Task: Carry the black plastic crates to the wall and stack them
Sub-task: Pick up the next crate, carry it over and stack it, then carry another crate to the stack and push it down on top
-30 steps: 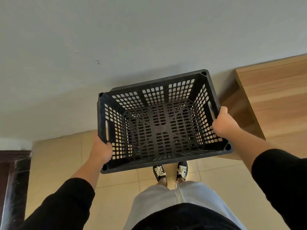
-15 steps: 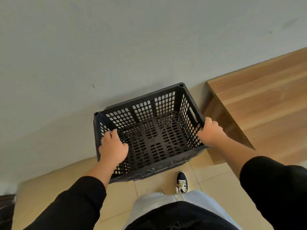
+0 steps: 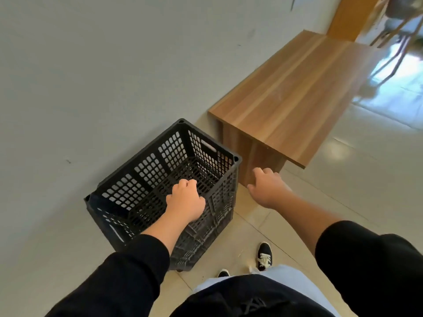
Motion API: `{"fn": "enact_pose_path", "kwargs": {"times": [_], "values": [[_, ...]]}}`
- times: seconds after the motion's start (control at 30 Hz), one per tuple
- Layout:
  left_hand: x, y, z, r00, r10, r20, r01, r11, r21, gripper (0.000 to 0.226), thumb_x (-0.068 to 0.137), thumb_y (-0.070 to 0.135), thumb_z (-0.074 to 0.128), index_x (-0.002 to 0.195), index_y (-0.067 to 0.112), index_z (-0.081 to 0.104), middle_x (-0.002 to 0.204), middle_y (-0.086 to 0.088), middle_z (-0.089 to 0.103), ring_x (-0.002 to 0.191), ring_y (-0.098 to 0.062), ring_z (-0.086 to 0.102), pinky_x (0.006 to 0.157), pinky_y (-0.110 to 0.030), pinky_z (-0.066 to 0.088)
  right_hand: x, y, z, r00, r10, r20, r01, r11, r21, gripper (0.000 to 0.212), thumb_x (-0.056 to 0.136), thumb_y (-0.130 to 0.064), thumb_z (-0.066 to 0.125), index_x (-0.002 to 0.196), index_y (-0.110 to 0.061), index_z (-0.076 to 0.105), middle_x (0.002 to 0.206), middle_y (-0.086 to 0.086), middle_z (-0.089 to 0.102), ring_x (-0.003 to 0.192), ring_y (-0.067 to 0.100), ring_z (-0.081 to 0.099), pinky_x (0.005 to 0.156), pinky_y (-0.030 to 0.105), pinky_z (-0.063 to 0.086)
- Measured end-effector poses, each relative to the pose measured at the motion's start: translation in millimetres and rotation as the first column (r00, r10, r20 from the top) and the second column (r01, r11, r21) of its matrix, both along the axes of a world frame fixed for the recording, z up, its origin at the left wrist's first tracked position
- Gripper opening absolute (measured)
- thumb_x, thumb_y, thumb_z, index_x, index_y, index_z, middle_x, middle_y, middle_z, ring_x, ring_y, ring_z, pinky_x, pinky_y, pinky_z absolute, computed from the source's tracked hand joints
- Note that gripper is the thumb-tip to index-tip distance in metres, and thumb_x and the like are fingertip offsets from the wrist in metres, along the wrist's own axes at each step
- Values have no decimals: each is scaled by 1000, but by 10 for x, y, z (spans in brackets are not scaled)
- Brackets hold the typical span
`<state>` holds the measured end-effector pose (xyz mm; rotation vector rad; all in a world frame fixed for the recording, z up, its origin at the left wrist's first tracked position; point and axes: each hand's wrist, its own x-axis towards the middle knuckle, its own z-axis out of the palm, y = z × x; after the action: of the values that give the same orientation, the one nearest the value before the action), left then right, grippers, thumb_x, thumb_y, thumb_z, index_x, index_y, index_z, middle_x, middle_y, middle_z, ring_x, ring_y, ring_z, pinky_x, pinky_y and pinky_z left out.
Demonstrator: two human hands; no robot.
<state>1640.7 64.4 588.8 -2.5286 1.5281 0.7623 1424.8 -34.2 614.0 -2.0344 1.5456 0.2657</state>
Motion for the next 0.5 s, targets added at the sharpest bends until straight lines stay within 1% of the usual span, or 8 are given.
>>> {"fn": "enact_pose_path", "kwargs": {"times": [0.1, 0.23, 0.37, 0.5], "values": [[-447, -202, 100, 989, -150, 8, 150, 989, -8, 60, 107, 39, 47, 161, 21, 31, 163, -6, 32, 148, -30, 33, 113, -53, 35, -492, 119, 21, 997, -83, -7, 83, 996, -24, 54, 105, -39, 47, 154, -19, 35, 155, 13, 40, 139, 38, 41, 111, 52, 44], [-1202, -476, 228, 945, -326, 19, 326, 945, -32, 59, 106, 38, 47, 160, 21, 33, 163, -6, 33, 148, -30, 32, 114, -53, 35, -1277, 224, 40, 976, -216, 6, 216, 975, -55, 56, 105, -40, 46, 155, -17, 35, 158, 12, 37, 141, 38, 38, 112, 52, 42], [-2144, -700, 313, 877, -479, 35, 480, 876, -48, 60, 103, 39, 49, 159, 21, 35, 161, -7, 37, 145, -31, 37, 111, -52, 38, -2196, 320, 31, 932, -360, 37, 361, 931, -52, 55, 104, -37, 47, 153, -16, 37, 155, 13, 39, 139, 38, 40, 110, 49, 43], [-3303, -834, 385, 788, -615, 40, 616, 787, -41, 59, 103, 35, 50, 158, 18, 37, 158, -9, 39, 141, -30, 41, 109, -50, 38, -3268, 491, 37, 867, -493, 67, 496, 868, -26, 55, 105, -34, 49, 155, -13, 36, 156, 14, 40, 141, 37, 39, 111, 46, 42]]}}
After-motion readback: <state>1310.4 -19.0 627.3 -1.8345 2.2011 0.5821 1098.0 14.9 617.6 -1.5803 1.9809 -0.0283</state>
